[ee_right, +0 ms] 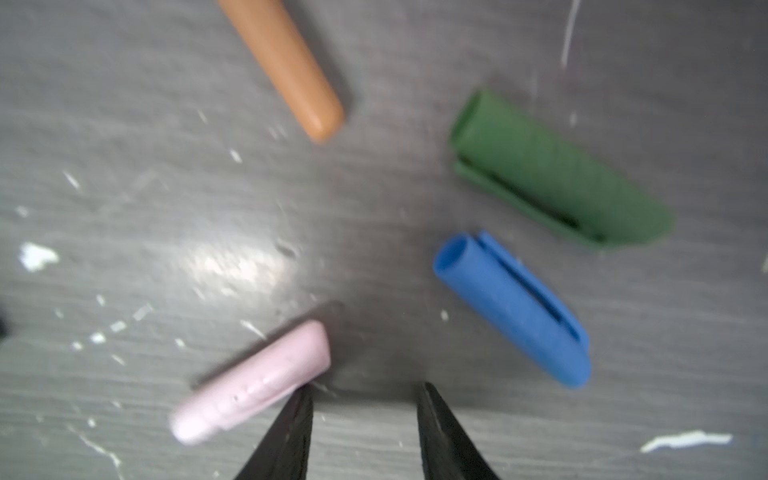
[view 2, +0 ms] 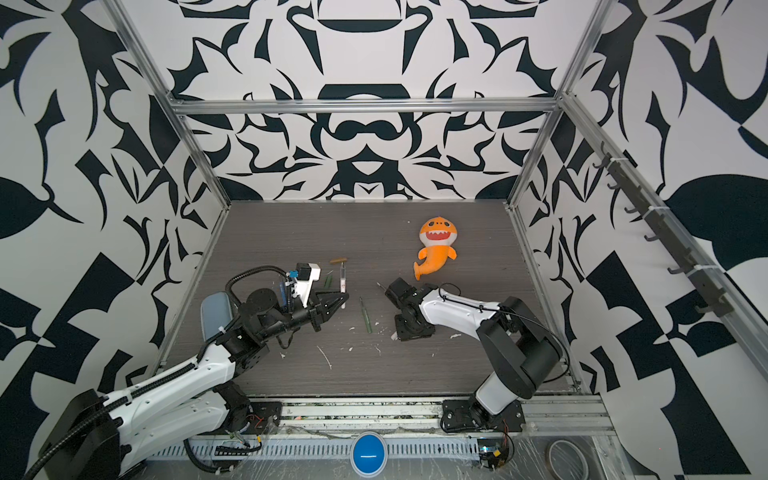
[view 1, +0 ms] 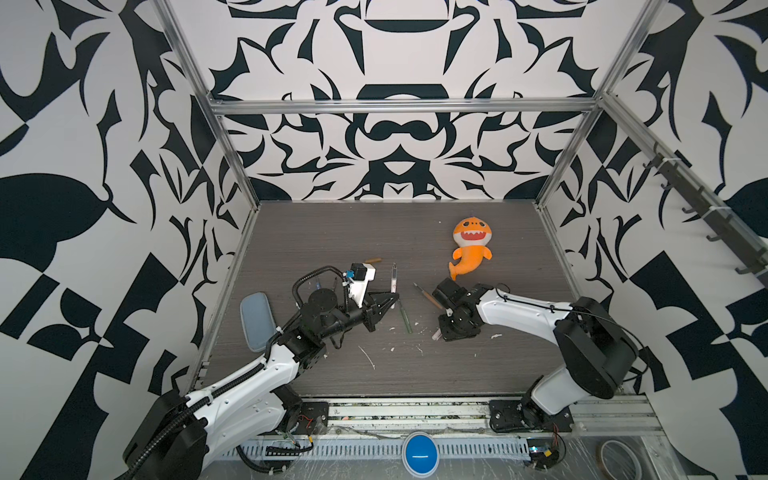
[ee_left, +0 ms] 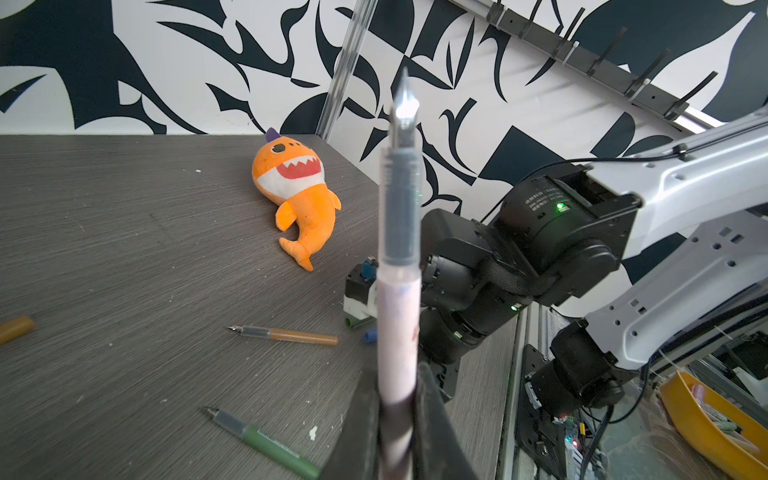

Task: Insert the pens into the pen caps
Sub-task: 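Hold the pink pen upright in the left gripper while the right nears the pink cap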

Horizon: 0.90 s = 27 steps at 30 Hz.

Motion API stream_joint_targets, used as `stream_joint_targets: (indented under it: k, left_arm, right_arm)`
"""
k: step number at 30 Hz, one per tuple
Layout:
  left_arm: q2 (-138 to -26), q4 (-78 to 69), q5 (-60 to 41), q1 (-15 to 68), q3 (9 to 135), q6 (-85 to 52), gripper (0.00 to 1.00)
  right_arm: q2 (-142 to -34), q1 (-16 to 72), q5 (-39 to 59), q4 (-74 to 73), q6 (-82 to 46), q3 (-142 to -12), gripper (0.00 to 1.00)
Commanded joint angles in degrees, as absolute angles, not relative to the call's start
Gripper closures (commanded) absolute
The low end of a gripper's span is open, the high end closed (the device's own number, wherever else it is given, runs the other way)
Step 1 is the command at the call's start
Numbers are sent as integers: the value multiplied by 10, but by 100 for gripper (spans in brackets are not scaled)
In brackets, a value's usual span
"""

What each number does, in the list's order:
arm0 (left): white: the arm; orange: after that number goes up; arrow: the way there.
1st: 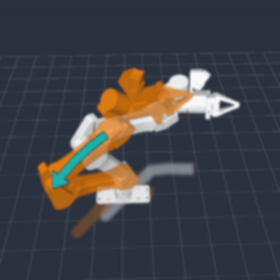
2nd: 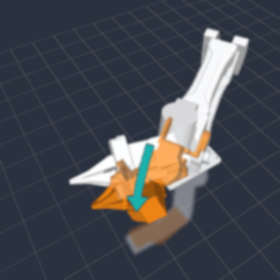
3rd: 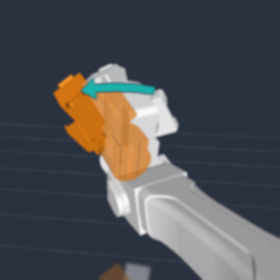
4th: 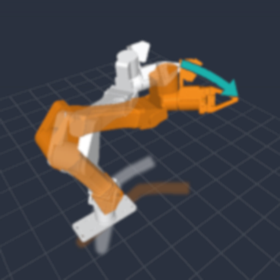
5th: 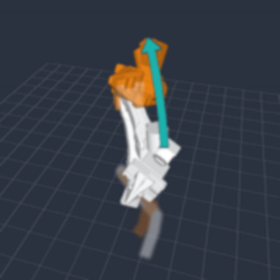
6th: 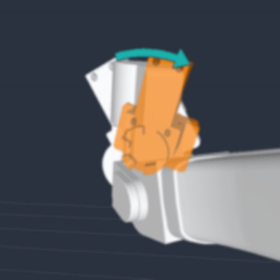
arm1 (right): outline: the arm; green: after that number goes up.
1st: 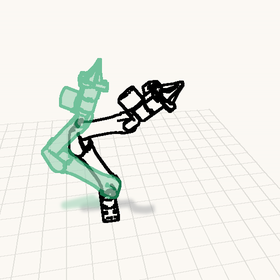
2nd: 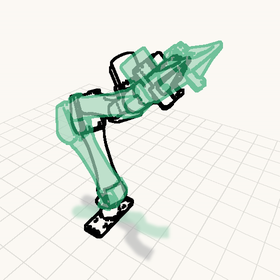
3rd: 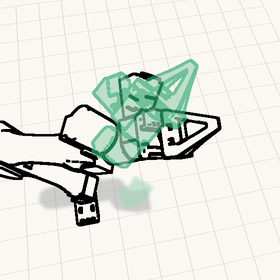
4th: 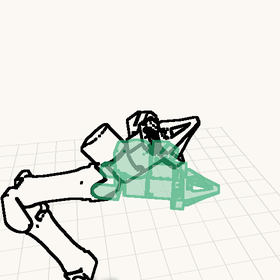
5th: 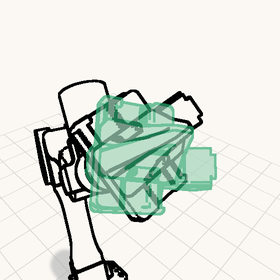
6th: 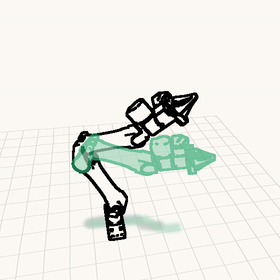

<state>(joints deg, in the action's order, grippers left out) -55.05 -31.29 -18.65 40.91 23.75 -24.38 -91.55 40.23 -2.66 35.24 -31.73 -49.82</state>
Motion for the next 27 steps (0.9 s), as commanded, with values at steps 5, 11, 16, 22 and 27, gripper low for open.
stream_joint_targets:
  k: [5, 11, 16, 22, 27]
  left_arm:
    - [-528, -303, -192, 410, 244, -257, 100]
    - [-522, -289, -189, 411, 243, -254, 100]
    - [-520, -286, -191, 410, 236, -261, 100]
    - [-513, -276, -192, 411, 228, -265, 100]
    - [-492, -258, -187, 411, 220, -265, 100]
  right_arm:
    - [-921, 400, -52, 369, -301, -559, 64]
    - [-881, 417, -39, 383, -301, -570, 77]
    - [-913, 446, -52, 413, -246, -598, 75]
    - [-959, 481, -96, 426, -229, -626, 70]
    - [-983, 485, -127, 424, -227, -632, 70]
